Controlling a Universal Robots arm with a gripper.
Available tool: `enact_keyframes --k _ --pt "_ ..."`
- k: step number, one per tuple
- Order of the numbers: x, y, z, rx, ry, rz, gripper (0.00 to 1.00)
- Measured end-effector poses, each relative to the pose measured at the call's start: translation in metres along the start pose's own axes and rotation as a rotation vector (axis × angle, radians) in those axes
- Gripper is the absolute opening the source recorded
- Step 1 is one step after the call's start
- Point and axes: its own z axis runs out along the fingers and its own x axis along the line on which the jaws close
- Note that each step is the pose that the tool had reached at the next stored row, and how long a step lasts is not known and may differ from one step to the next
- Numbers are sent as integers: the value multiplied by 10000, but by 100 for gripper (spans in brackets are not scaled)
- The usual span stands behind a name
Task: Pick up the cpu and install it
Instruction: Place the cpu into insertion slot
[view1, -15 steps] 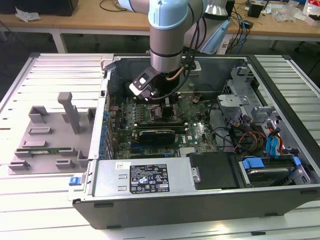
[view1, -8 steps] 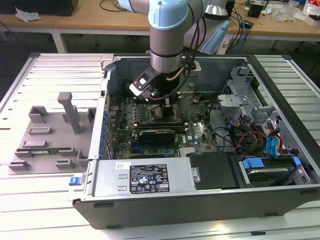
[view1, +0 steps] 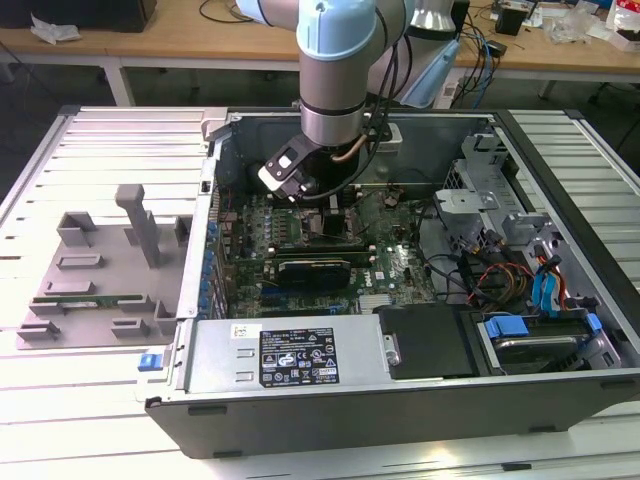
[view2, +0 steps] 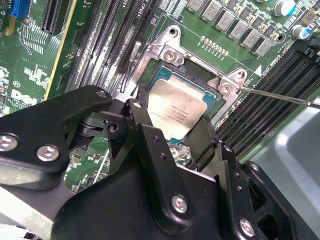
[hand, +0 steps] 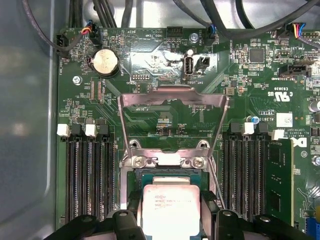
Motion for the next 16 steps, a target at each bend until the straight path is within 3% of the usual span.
enact_keyframes --k 4,6,7,8,9,16 --pt "2 1 5 -7 11 1 56" --pt "1 0 4 -3 7 1 62" --pt "1 0 3 -3 46 3 62" --pt "1 0 -1 -4 150 8 62" --pt "1 0 -7 -4 178 9 62" --pt "1 14 -39 -2 206 10 62"
